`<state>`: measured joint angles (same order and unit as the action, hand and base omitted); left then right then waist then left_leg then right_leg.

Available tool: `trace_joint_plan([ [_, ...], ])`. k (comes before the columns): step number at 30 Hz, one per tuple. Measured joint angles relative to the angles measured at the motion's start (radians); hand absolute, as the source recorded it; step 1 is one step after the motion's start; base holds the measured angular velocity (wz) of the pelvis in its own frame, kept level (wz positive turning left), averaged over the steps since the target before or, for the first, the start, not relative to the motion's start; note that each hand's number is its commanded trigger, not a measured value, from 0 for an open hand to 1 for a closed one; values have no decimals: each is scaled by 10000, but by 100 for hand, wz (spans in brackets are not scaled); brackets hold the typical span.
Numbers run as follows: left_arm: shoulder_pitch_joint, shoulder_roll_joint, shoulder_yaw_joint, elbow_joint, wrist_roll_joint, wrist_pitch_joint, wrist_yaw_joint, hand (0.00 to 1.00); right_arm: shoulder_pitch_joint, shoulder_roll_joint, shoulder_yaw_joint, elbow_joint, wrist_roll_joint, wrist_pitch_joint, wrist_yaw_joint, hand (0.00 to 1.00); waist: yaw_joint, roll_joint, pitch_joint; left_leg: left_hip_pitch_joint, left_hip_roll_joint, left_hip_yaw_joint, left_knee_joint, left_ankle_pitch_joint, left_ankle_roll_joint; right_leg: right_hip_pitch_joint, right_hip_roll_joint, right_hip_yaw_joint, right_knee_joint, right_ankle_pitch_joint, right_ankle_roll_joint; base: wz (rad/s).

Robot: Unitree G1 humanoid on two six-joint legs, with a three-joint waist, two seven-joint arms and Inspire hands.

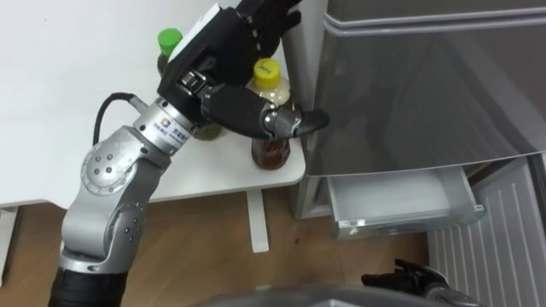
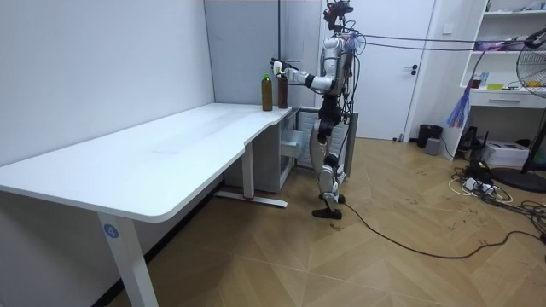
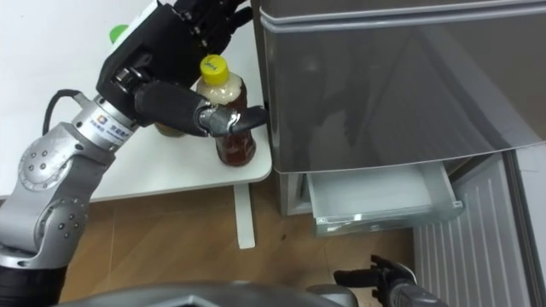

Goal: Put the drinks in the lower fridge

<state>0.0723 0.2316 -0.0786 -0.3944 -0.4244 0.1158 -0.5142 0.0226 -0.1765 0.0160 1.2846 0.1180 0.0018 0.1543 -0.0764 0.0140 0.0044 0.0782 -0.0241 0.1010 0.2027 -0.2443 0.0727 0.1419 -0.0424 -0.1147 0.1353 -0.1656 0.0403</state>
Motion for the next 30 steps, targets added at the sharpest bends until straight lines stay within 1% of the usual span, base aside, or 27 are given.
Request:
trace_joint_plan([
  [3,2,-10,0,-1,49,-1,16,0,-2,7,7,0,-3,-3,-10,0,8,-28,12,29,-1,17,-2,0,0,-5,-3,11,0,0,0,0],
  [4,2,-9,0,-1,49,-1,25,0,-10,16,6,-1,-4,-9,-21,0,15,-54,29,11,-2,16,-2,0,0,-3,-3,10,1,0,0,0],
  [7,2,-6,3,-1,48,-1,56,0,-1,28,6,4,-3,-15,-66,0,10,-75,32,27,0,20,-3,0,0,-8,-4,16,0,0,0,0],
  [15,6,-23,-3,-1,288,-5,100,0,21,53,3,-35,-12,-74,-106,0,-5,-89,18,24,-1,24,5,0,0,-27,-3,-1,0,0,0,0],
  [18,35,-23,-3,-1,638,-6,99,0,37,48,3,-72,-27,-69,-92,0,0,-81,10,17,-1,22,4,0,0,-18,-4,2,0,0,0,0],
  [22,62,-14,-4,-1,968,-6,99,0,114,20,1,-175,-34,-71,-19,0,1,-45,-15,-4,0,18,-1,0,0,-21,-3,1,0,0,0,0],
  [26,222,-11,-4,3,1163,-6,100,0,167,-82,-11,-222,-90,-75,20,0,-2,68,-88,43,-1,34,-35,0,0,-31,-4,16,0,0,0,0],
  [30,301,-30,-4,12,1161,-6,104,0,169,-109,-12,-238,-143,-77,18,0,0,72,-85,47,-1,48,-18,2,-1,-42,-6,32,-8,0,0,0],
])
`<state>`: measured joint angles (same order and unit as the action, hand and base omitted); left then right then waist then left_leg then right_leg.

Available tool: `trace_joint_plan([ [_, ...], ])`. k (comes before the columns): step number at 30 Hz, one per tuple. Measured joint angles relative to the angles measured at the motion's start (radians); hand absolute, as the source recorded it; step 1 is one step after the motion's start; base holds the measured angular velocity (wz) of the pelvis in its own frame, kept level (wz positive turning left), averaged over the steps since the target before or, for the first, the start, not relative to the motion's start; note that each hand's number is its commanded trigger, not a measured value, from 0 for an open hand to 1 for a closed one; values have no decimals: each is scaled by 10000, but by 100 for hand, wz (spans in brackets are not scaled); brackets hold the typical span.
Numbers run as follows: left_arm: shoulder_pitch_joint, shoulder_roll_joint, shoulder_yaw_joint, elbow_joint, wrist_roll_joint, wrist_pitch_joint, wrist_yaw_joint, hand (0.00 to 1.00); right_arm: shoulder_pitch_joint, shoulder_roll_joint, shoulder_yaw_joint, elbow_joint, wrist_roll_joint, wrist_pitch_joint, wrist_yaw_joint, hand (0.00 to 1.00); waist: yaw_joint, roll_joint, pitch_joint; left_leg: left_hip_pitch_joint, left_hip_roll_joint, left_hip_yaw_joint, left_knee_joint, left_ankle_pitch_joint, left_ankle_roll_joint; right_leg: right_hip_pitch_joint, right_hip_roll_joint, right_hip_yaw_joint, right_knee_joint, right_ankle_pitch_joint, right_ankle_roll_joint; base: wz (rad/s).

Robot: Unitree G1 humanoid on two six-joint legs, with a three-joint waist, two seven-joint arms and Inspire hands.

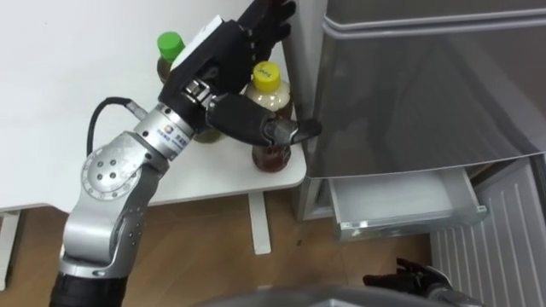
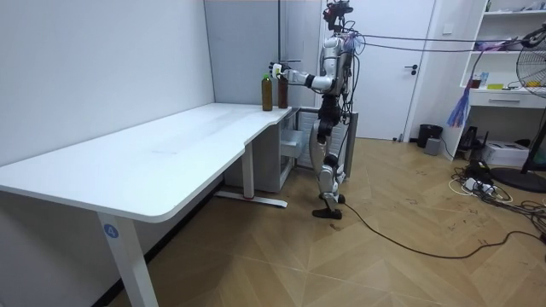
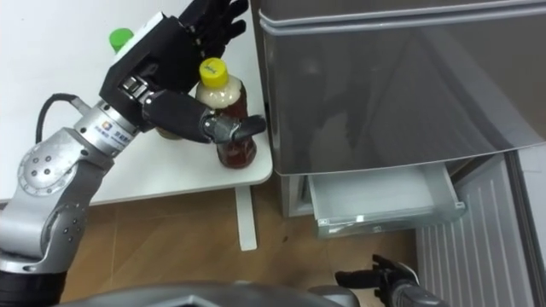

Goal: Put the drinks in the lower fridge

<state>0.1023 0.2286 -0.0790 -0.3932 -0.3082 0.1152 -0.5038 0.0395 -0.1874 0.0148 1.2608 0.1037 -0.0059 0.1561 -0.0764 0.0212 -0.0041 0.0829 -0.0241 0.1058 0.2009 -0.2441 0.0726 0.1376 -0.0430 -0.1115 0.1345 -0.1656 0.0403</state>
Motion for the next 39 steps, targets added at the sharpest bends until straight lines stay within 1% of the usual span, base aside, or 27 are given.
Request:
trace_joint_plan([
  [7,171,-24,-1,64,55,0,74,0,3,-30,-1,-32,-1,6,-1,0,1,-7,61,-22,0,28,-23,0,0,-1,0,10,2,0,0,0],
  [18,261,-45,-26,463,85,0,146,0,6,-46,-4,-160,-276,-9,-6,0,-9,14,62,-72,10,30,-37,8,-13,-107,11,-6,1,0,0,0],
  [19,261,-50,-25,468,85,0,170,11,8,-45,-3,-149,-276,-10,-7,0,-8,11,64,-71,10,31,-36,8,-13,-106,8,-6,1,0,0,0],
  [20,267,-51,-27,480,120,-9,198,45,3,-45,-10,-105,-282,-14,-5,0,-10,18,63,-65,10,33,-31,8,-13,-94,7,-4,-2,0,0,0],
  [21,273,-54,-28,511,167,-21,208,56,2,-45,-14,-63,-282,-16,-4,0,-11,9,74,-56,10,33,-31,8,-13,-83,7,-4,-3,0,0,0],
  [22,297,-60,-31,591,285,-28,219,64,-17,-45,-42,-4,-282,-23,-4,0,-11,27,88,-32,10,35,-29,8,-14,-52,6,-3,-3,0,0,0],
  [23,325,-58,-32,693,340,-29,228,95,-12,-45,-82,8,-282,-45,-7,0,-15,28,111,-31,10,34,-27,8,-14,-51,6,-3,-3,0,0,0],
  [24,338,-57,-32,731,370,-28,241,100,-12,-45,-94,8,-282,-59,-8,0,-15,42,119,-33,10,34,-27,8,-14,-52,6,-3,-3,0,0,0],
  [29,493,-60,-49,797,379,-28,425,100,-28,-45,-157,5,-277,-122,-8,0,-51,44,145,-71,21,26,-32,9,-15,-72,16,-16,-3,0,0,0],
  [35,493,-73,-193,869,406,-29,435,100,-28,-45,-174,0,-278,-157,-9,0,-85,68,139,-74,21,25,-37,9,-15,-51,17,-25,-2,0,0,0],
  [37,492,-61,-190,952,453,-30,554,100,-28,-47,-182,-2,-278,-161,-11,0,-89,79,131,-55,21,24,-35,9,-15,-56,16,-25,-1,0,0,0],
  [39,493,-107,-227,1045,441,-30,578,100,-35,-48,-179,-1,-278,-159,-9,0,-85,78,131,-63,20,27,-29,9,-15,-78,15,-23,3,0,0,0],
])
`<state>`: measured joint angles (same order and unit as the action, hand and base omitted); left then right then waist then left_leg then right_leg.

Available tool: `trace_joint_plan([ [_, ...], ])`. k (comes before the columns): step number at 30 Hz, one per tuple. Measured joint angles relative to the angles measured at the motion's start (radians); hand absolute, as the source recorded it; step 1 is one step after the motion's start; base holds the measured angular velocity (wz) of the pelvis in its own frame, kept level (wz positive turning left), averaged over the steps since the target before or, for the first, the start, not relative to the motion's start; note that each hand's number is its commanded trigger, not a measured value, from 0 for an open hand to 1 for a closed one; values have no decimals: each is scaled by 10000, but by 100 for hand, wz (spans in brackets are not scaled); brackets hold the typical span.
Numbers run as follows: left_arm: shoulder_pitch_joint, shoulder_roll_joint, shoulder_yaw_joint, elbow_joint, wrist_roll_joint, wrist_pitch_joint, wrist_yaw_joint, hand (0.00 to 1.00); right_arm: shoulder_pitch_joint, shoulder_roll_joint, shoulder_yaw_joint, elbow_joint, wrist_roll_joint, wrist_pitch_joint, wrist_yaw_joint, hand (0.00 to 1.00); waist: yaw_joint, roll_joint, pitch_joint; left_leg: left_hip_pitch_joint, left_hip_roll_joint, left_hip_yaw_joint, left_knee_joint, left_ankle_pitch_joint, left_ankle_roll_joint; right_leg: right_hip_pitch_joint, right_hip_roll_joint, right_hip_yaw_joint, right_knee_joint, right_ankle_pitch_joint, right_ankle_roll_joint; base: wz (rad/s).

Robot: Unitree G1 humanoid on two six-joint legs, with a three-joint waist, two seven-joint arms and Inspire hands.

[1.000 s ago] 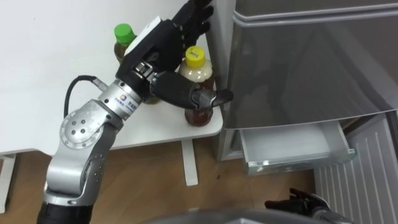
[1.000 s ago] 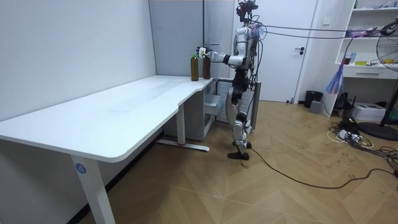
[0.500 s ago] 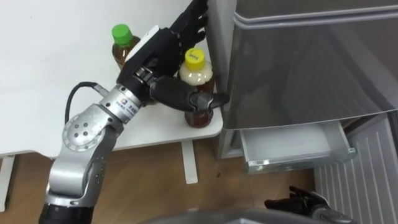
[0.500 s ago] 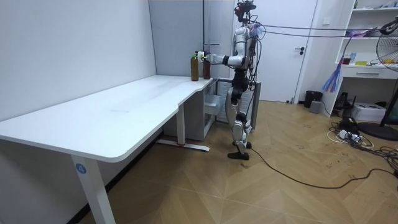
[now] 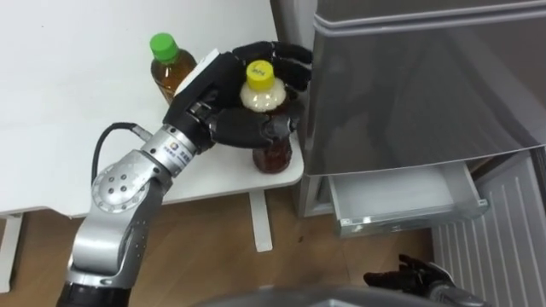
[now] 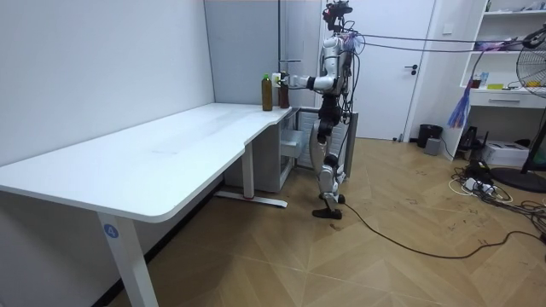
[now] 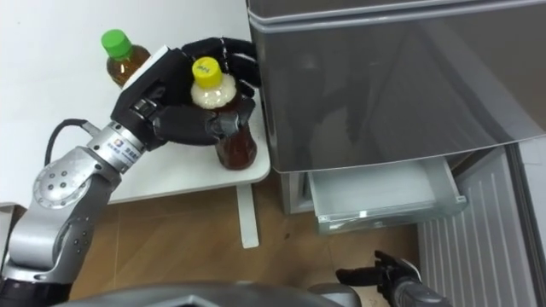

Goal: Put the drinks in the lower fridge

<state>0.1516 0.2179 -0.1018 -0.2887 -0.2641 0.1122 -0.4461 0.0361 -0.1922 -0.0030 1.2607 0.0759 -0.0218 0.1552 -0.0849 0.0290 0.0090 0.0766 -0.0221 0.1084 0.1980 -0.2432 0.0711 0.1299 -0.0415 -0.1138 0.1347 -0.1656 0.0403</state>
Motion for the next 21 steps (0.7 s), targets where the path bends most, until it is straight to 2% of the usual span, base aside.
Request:
trace_joint_plan([
  [15,-1,-46,-193,209,-27,1,-17,100,-7,3,56,-123,-10,23,47,0,10,-56,9,-136,4,18,56,1,-2,-82,-7,-17,11,0,0,0],
  [18,-5,-42,-252,290,-124,1,-83,100,-50,5,237,-182,-32,127,1,0,-16,-102,-2,-144,6,-15,71,2,-3,-77,-13,-199,20,0,0,2],
  [21,-2,51,-602,614,-171,17,-228,100,-73,10,357,-190,-29,139,0,0,5,-150,-3,-141,5,-25,92,3,-4,-91,-22,-275,20,0,0,1],
])
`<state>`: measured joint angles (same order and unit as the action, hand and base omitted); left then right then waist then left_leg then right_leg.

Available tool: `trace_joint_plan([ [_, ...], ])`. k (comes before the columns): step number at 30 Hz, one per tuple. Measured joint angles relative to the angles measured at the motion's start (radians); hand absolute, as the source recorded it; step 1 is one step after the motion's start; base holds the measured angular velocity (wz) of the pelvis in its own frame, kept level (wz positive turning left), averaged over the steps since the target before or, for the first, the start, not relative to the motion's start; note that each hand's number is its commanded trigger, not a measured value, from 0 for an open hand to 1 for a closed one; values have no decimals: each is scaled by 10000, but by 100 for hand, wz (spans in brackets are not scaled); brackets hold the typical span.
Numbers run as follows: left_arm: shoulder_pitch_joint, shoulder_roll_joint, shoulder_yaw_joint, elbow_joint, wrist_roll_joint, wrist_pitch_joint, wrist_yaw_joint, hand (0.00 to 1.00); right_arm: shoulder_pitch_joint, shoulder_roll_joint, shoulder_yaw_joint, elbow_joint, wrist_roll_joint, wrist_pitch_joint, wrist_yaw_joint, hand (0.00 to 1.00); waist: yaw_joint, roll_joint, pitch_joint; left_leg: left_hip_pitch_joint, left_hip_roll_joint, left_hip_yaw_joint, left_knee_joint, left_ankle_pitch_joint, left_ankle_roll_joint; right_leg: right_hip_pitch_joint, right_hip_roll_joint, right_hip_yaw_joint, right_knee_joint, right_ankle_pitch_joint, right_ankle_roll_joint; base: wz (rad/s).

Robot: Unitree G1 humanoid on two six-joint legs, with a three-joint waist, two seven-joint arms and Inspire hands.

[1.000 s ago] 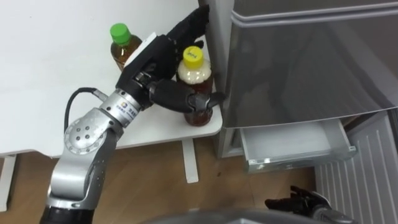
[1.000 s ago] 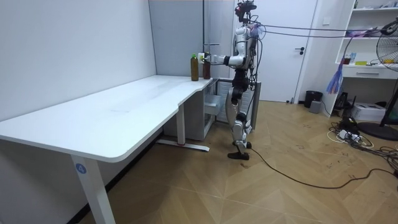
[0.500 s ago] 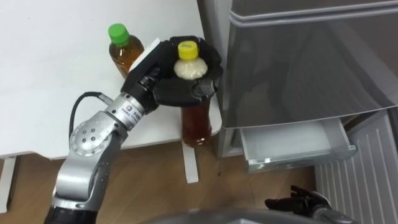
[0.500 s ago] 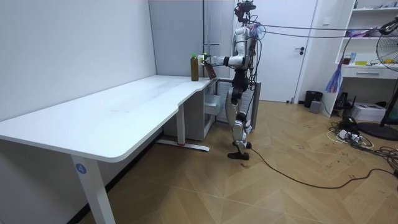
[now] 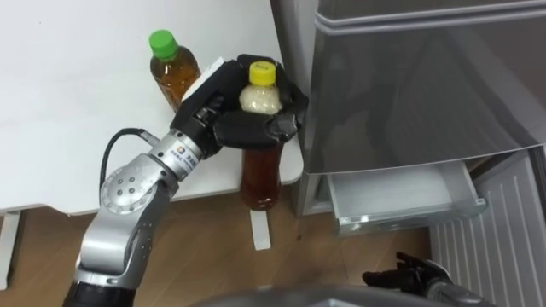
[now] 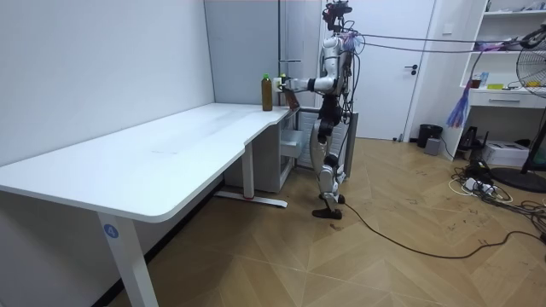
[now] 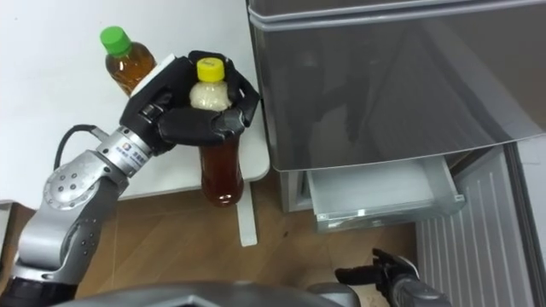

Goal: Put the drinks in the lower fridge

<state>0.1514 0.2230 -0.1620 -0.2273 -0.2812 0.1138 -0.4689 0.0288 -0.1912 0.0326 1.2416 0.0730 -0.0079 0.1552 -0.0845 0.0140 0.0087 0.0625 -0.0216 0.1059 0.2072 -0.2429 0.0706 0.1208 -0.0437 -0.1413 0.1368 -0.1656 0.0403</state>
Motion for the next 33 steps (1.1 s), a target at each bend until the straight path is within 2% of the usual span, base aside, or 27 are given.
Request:
trace_joint_plan([
  [4,1,44,-253,237,-10,54,-180,100,-103,52,331,-17,10,-35,2,0,13,-95,31,-67,5,-10,78,0,0,-23,2,-5,-14,0,0,0],
  [6,0,57,-351,272,-139,53,-222,100,-110,48,439,-18,15,-41,0,0,41,-116,19,-61,0,-6,96,-1,0,-16,-6,0,-13,0,0,0],
  [11,0,38,-396,453,-1310,53,-372,100,-178,46,571,-34,10,-32,1,0,43,-120,20,-104,1,2,137,-1,0,-28,-12,-13,-11,0,0,0],
  [15,-21,-38,-509,702,-1555,7,-384,100,-112,39,887,-620,17,68,72,0,66,-115,12,-306,20,42,241,-1,-1,-187,-4,22,30,0,0,-1],
  [19,-14,-52,-1122,1522,-1615,9,-386,100,-206,110,1462,-989,-49,97,618,0,105,-120,16,-298,71,203,276,-2,-4,-225,21,111,143,0,-1,-5],
  [23,-13,-24,-1381,1776,-1608,9,-480,100,-273,251,1970,-1446,-111,100,1339,0,104,-145,32,-242,84,269,272,-3,-4,-220,15,166,177,0,-1,-9],
  [28,-18,-10,-1392,1766,-1595,8,-611,100,-240,309,2319,-2203,-581,147,2064,0,101,-193,60,-306,106,310,248,-3,-4,-374,9,30,358,0,-1,-4],
  [33,-26,-81,-1395,1713,-1436,-5,-665,100,172,303,2382,-4264,-1042,237,2898,0,109,-260,29,-429,97,314,338,4,2,-544,-5,36,367,1,-2,-1],
])
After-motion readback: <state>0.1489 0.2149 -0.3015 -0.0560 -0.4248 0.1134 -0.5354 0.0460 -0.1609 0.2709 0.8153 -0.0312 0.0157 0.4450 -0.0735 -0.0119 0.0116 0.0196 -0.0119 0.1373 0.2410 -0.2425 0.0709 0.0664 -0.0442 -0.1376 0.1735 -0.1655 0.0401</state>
